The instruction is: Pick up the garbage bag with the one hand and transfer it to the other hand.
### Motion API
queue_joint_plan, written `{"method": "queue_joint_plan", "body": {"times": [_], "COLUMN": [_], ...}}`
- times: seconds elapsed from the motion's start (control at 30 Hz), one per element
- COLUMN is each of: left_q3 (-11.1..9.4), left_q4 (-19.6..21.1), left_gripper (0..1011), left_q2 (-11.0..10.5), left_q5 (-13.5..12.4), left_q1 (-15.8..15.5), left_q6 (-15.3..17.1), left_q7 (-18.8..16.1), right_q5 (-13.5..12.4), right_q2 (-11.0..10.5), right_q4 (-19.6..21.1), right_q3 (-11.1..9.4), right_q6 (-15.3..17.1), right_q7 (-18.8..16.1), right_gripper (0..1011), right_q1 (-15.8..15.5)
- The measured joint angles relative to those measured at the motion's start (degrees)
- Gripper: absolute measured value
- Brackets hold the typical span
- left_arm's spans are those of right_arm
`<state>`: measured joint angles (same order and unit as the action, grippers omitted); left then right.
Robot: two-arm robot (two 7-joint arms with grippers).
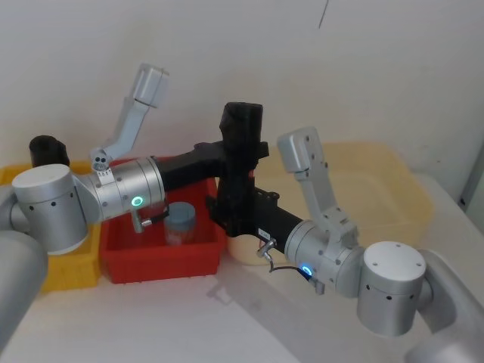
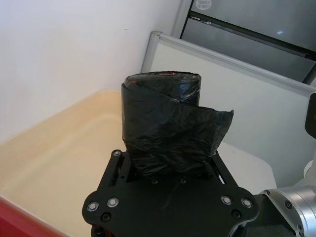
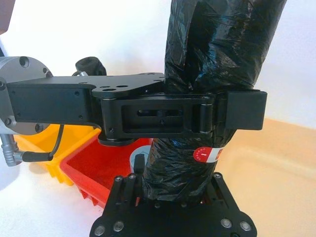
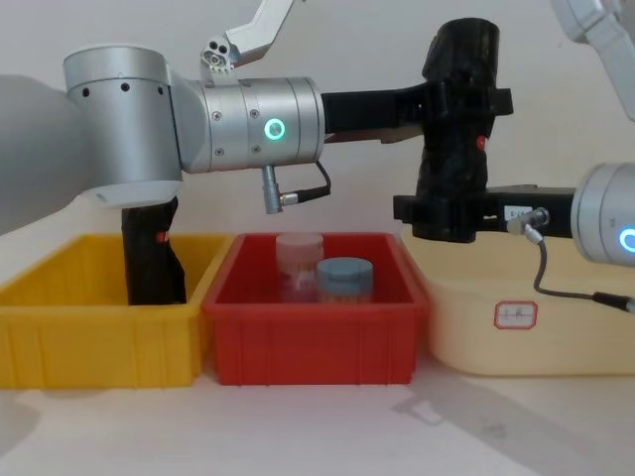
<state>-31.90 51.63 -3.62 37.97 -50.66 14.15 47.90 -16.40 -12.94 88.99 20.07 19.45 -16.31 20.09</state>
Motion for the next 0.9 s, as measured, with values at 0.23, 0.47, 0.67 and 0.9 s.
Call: {"method": "queue_joint_plan", "body": {"times": [0.23,0.47,0.67,0.9], "left_q3": [0.0,0.0,0.0,0.3], "left_q4": [0.0,0.0,0.0,1.1], "left_gripper": [439,575,741,919], "left_q2": [0.0,0.0,0.0,-0.3], "left_q5": [0.0,0.1,0.1,0.5], "left_q1": [0.0,0.0,0.0,0.6], "left_q6": [0.0,0.0,-0.1,0.3], "left_q7": [0.0,0.0,0.0,-0.9], "right_q5": [0.0,-0.2,-0.6,-1.1], "right_q2": [0.0,0.0,0.0,0.0], "right_q4": [0.0,0.0,0.3,0.8], "right_q3": [0.0,0.0,-0.1,-0.4], "right_q6": [0.0,0.1,0.1,0.1], "right_q7": [0.0,0.0,0.2,0.6], "right_gripper": [488,489,488,488], "right_q1": [0.0,0.0,0.0,-0.2]}}
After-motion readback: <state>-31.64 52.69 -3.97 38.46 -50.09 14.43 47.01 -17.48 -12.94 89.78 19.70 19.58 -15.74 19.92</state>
